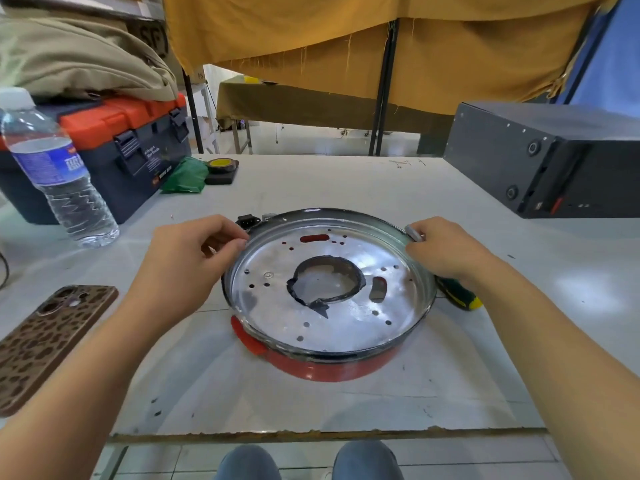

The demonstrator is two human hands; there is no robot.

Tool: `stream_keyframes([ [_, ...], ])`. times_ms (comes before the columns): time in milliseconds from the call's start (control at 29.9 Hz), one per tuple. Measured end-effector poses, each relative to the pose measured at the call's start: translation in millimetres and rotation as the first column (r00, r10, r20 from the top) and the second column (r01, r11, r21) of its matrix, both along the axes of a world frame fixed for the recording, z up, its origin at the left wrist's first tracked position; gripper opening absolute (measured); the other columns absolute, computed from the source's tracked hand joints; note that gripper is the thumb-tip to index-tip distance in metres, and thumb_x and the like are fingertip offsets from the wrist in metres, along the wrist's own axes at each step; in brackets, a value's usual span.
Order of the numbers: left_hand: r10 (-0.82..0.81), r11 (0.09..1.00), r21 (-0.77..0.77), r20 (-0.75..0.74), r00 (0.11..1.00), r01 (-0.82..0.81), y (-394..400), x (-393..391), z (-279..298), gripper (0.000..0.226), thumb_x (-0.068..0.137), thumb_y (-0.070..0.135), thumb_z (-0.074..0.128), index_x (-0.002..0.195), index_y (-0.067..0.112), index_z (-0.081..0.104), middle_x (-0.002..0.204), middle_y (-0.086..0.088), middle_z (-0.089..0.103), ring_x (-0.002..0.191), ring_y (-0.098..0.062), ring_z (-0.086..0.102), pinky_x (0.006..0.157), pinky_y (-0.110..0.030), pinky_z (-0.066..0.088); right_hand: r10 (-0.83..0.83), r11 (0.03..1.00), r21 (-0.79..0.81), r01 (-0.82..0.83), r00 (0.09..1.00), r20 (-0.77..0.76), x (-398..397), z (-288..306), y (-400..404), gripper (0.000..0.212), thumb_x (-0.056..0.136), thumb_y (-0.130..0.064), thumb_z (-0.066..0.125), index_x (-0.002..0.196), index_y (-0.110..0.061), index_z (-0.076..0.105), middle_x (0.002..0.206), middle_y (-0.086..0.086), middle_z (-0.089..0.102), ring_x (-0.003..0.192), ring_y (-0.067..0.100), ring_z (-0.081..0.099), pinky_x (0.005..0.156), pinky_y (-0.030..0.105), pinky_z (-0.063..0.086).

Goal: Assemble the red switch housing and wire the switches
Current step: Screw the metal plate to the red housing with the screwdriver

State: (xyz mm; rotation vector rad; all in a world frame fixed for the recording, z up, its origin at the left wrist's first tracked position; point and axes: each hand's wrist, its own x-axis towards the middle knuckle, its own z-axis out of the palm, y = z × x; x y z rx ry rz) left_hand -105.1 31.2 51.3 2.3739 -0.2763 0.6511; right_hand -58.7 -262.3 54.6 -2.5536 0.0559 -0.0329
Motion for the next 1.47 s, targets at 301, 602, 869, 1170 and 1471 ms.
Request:
stream_keyframes([
  [301,-0.235,0.971,-0.063,-0.127,0.964,0.229,-51,-3,8,0.009,0.079,0.016,0.073,0.076,0.022,0.067,0.07,0.009,0.068,0.068,-0.002,0.061,0.066,-0.012,0.049,0.002,0.992,-0.13,-0.009,0.998,-0.055,-14,-2,-18,0.027,0.089,-0.023,0.05,0.097,0.001,0.059,0.093,0.018,0.062,0.071,0.022,0.045,0.056,0.03,0.032],
  [602,-0.496,0.833,-0.414,-0.264,0.827,0.367,-91,5,19,0.005,0.079,0.016,0.073,0.075,0.019,0.071,0.068,0.003,0.072,0.062,-0.006,0.066,0.059,-0.012,0.049,0.154,0.965,0.162,-0.205,0.947,0.282,-23,25,-5,0.014,0.089,-0.033,0.062,0.082,-0.024,0.07,0.07,-0.007,0.07,0.07,-0.004,0.062,0.059,0.006,0.038],
  [869,-0.513,0.732,-0.631,-0.26,0.818,0.259,-106,6,14,0.006,0.077,0.001,0.072,0.076,0.005,0.068,0.073,-0.008,0.074,0.067,-0.013,0.071,0.061,-0.015,0.052,0.331,0.809,0.436,-0.395,0.918,0.218,-30,27,13,0.007,0.083,-0.022,0.069,0.08,-0.022,0.075,0.073,-0.009,0.072,0.073,0.002,0.066,0.074,0.02,0.048],
  [1170,-0.531,0.654,-0.727,-0.247,0.811,0.207,-103,7,11,0.018,0.078,-0.005,0.069,0.082,0.004,0.054,0.073,-0.015,0.073,0.069,-0.021,0.073,0.06,-0.02,0.056,0.354,0.826,0.365,-0.43,0.899,0.259,-29,23,17,0.007,0.081,-0.017,0.072,0.078,-0.023,0.073,0.077,-0.007,0.072,0.08,0.004,0.067,0.079,0.018,0.052],
  [1471,-0.244,0.927,0.131,-0.502,0.83,0.352,-102,-15,11,0.069,0.058,0.083,0.053,0.107,0.035,0.049,0.097,0.021,0.058,0.088,0.002,0.058,0.075,-0.023,0.05,0.314,0.868,0.319,-0.382,0.917,0.245,-27,20,7,0.009,0.08,-0.023,0.074,0.073,-0.027,0.07,0.074,-0.016,0.069,0.075,-0.002,0.063,0.073,0.019,0.045],
])
